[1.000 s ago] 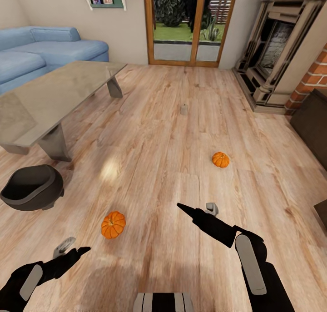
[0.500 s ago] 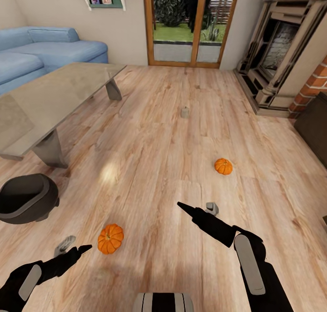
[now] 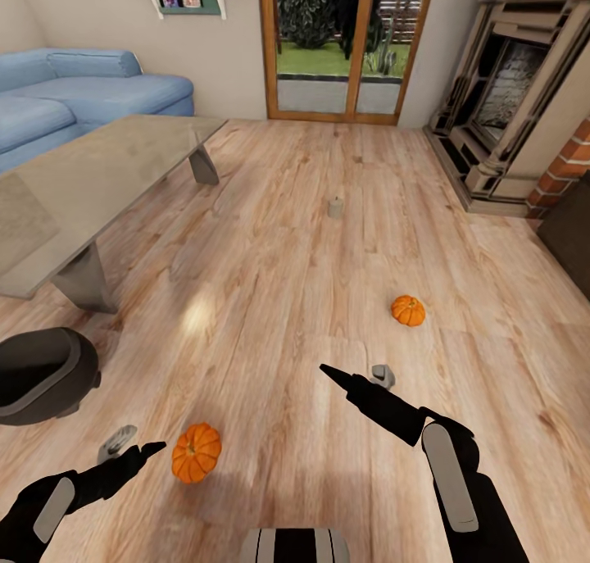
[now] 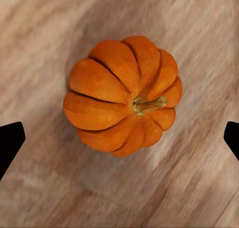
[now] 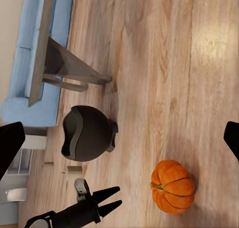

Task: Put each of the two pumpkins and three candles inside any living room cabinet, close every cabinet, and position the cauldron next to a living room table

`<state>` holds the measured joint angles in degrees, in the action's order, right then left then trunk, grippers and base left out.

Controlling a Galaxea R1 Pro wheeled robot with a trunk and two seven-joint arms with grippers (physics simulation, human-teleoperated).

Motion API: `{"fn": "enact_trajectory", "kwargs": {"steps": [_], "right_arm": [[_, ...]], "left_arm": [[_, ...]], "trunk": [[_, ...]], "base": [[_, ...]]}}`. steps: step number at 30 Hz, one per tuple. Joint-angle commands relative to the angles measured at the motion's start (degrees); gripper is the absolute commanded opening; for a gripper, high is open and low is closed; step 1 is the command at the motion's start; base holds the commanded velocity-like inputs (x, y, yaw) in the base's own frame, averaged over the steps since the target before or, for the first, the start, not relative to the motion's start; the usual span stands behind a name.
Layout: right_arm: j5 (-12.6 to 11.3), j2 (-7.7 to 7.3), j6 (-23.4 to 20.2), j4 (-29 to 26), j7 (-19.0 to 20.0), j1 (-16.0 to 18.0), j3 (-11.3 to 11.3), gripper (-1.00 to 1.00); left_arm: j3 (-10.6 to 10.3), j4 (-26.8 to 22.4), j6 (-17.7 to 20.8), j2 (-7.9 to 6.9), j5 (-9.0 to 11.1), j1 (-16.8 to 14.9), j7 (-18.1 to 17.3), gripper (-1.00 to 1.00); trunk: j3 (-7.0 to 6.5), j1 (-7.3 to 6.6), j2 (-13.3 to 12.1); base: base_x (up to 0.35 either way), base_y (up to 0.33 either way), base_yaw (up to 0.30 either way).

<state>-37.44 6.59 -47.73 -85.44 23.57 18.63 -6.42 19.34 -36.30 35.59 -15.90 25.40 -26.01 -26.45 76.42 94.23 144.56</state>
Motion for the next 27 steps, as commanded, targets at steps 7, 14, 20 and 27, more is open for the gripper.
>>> {"fn": "enact_trajectory", "kwargs": {"steps": [7, 14, 20, 27], "right_arm": [[-0.11, 0.0, -0.06, 0.51, 0.05, 0.0, 0.0, 1.0], [-0.07, 0.0, -0.42, 1.31, 0.04, 0.0, -0.09, 1.0], [0.14, 0.0, 0.0, 1.31, -0.04, 0.0, 0.05, 1.0], [0.37, 0.53, 1.96, 2.76, -0.21, 0.0, 1.98, 1.0]], "left_arm": [[0.0, 0.0, 0.01, -0.01, 0.0, -0.01, 0.0, 1.0], [0.0, 0.0, 0.0, -0.01, 0.0, -0.01, -0.08, 1.0], [0.0, 0.0, -0.07, -0.01, 0.01, 0.0, -0.06, 1.0], [0.0, 0.0, -0.1, 0.4, 0.0, 0.01, -0.06, 1.0]], "trunk": [[0.0, 0.0, 0.0], [1.11, 0.13, 0.07], [2.44, 0.28, 0.15], [2.65, 0.31, 0.16]], "base": [[0.023, 0.003, 0.0], [0.001, 0.0, 0.0], [0.0, 0.0, 0.0], [0.0, 0.0, 0.0]]}}
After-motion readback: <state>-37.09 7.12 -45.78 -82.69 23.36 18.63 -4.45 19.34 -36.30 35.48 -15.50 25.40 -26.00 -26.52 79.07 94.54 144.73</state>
